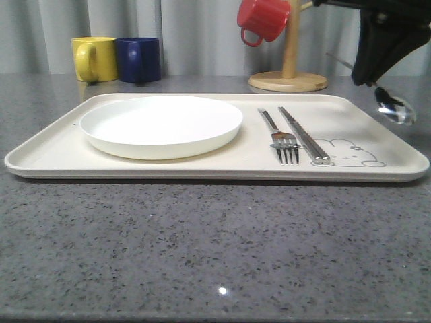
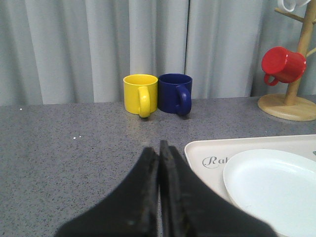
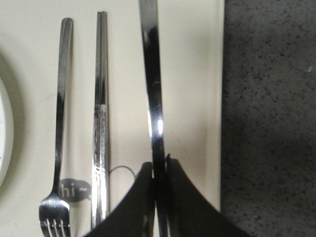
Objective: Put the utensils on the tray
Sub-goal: 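Lower the spoon onto the tray beside the chopsticks and release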
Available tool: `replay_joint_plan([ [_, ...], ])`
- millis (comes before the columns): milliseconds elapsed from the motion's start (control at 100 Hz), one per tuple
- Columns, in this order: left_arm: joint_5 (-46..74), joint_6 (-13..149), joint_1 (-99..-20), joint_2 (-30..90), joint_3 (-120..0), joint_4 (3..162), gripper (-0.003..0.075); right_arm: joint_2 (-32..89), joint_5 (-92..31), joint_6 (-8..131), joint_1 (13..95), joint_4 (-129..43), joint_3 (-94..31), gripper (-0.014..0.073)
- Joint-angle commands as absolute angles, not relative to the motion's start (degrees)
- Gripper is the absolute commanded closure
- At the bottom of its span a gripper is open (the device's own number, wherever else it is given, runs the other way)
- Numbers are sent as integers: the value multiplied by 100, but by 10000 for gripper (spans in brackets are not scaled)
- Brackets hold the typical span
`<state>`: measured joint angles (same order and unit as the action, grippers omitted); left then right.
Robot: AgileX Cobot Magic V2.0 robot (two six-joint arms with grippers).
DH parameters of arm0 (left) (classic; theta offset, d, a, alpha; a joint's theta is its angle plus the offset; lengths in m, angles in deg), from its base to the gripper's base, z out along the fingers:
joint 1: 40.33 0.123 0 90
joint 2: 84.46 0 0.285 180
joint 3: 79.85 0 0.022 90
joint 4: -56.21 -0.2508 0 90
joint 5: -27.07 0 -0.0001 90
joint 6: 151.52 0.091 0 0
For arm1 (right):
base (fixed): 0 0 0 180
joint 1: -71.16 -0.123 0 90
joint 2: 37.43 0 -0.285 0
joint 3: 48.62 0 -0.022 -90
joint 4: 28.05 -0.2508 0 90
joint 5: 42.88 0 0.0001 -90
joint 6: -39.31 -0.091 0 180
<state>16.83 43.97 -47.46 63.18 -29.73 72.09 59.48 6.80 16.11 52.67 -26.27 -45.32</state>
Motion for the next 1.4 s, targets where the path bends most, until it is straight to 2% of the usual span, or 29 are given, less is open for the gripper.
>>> replay_joint_plan([
  [0,2164,4382,-4748,6295,-3134,7251,738,5914,326,1229,5196,-2297,-4721,649],
  [420,2164,4382,-4748,6295,-3134,7251,738,6487,186,1149,5177,-2361,-4721,629],
  [510,2164,4382,-4748,6295,-3134,7251,738,6487,175,1149,5177,-2381,-4721,568],
  [730,2164,4382,-4748,6295,-3134,7251,738,6482,191,1149,5177,-2381,-4721,310],
  [800,2164,4382,-4748,6295,-3134,7251,738,6482,178,1149,5177,-2381,-4721,267],
  [1120,2164,4382,-4748,6295,-3134,7251,738,5905,101,1191,5272,-2039,-4735,263],
  [1390,2164,4382,-4748,6295,-3134,7251,738,4984,27,1753,6012,-2028,-4425,263],
])
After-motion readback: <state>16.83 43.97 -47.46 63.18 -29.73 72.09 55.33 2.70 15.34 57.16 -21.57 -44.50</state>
